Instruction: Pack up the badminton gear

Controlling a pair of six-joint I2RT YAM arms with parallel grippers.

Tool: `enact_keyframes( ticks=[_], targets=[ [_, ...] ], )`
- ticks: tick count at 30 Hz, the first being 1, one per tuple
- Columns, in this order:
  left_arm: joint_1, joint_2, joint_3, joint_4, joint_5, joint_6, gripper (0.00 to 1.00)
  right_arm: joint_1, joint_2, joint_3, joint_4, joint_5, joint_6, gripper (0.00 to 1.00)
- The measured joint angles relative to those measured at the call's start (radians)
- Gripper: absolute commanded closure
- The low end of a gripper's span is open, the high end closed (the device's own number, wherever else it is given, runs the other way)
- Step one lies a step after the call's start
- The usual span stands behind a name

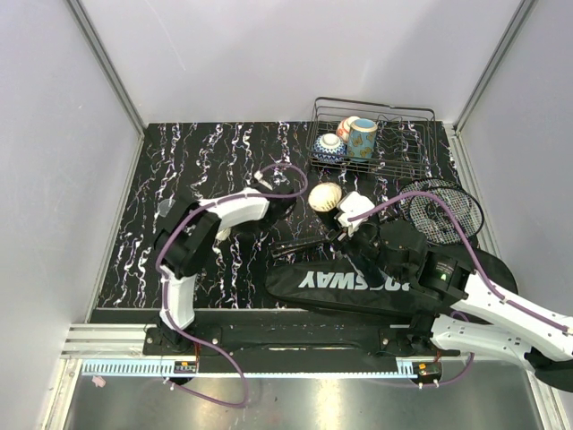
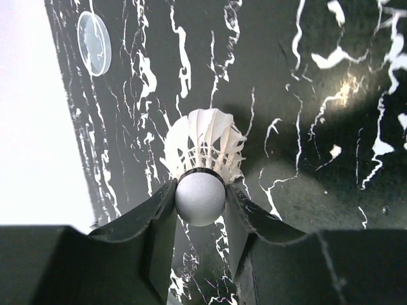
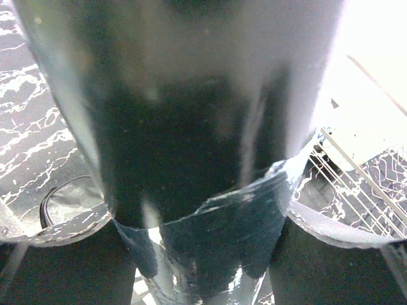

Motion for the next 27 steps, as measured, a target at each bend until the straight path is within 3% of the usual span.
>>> enact_keyframes(
  ticks=[3,4,8,14,18,21,27],
  targets=[
    [-0.035,0.070,0.009,-0.045,-0.040,-0.017,0.30,0.000,-0.010,0.000,0.000,0.000,0.004,0.56],
    [-0.041,0.072,0.009,-0.055,-0.039,-0.016,0.19,0.000,-0.014,0.000,0.000,0.000,0.005,0.56],
    [-0.049,0.009,-0.008,-0.014,0.046,0.006,0.01,0.000,-0.025,0.000,0.000,0.000,0.010,0.56],
    [-0.039,-0.264,-0.053,0.105,0.359,0.074,0.01,0.000,-0.018,0.000,0.000,-0.001,0.011,0.56],
    [-0.003,-0.362,-0.068,0.177,0.550,0.090,0.03,0.000,-0.011,0.000,0.000,-0.005,0.011,0.56],
    [0.107,-0.435,-0.144,0.247,0.709,0.088,0.05,0.000,-0.011,0.000,0.000,-0.006,0.011,0.56],
    [0.436,-0.556,-0.323,0.331,0.945,0.042,0.05,0.000,-0.011,0.000,-0.001,-0.007,0.011,0.56]
  ],
)
